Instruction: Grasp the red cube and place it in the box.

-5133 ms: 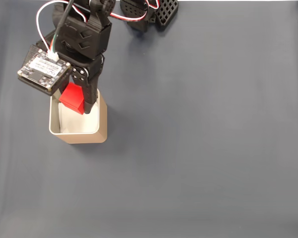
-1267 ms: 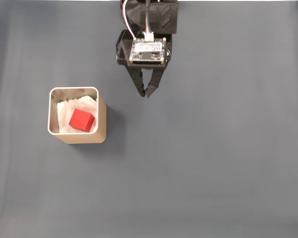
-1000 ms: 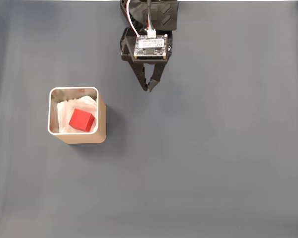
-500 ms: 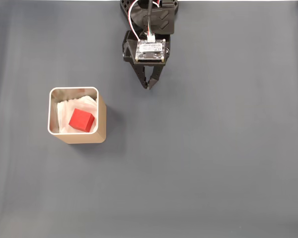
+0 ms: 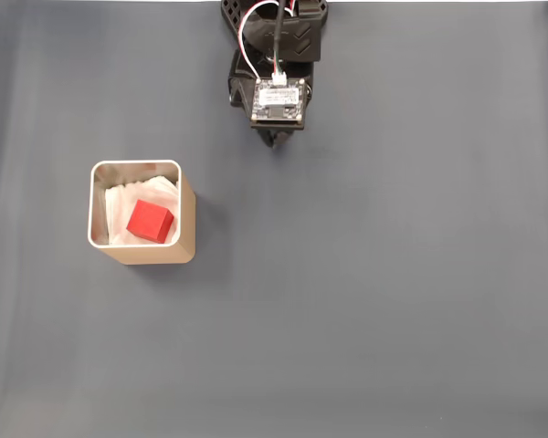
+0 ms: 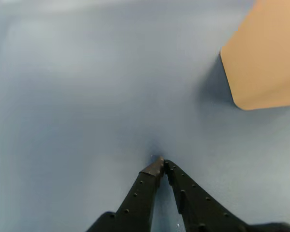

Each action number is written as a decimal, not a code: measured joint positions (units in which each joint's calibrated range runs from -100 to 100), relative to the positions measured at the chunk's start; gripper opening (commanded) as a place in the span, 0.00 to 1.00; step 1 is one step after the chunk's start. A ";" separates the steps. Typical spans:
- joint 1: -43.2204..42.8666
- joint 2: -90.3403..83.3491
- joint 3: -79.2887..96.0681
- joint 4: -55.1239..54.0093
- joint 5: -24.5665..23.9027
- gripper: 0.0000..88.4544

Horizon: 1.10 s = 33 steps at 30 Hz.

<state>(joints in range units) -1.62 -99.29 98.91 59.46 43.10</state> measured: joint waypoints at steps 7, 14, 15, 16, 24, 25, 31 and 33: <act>0.00 -0.71 0.00 7.55 0.29 0.00; 0.00 -0.71 0.00 10.72 2.54 0.00; 0.00 -0.71 0.00 11.13 3.13 0.00; 0.00 -0.71 0.00 11.62 3.81 0.00; 0.08 -0.71 0.00 15.03 3.81 0.01; 0.08 -0.71 0.00 15.11 3.66 0.01; 0.08 -0.71 0.00 15.43 3.81 0.01; 0.08 -0.71 0.00 15.43 3.81 0.01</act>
<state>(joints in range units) -1.54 -100.00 98.91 74.90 46.91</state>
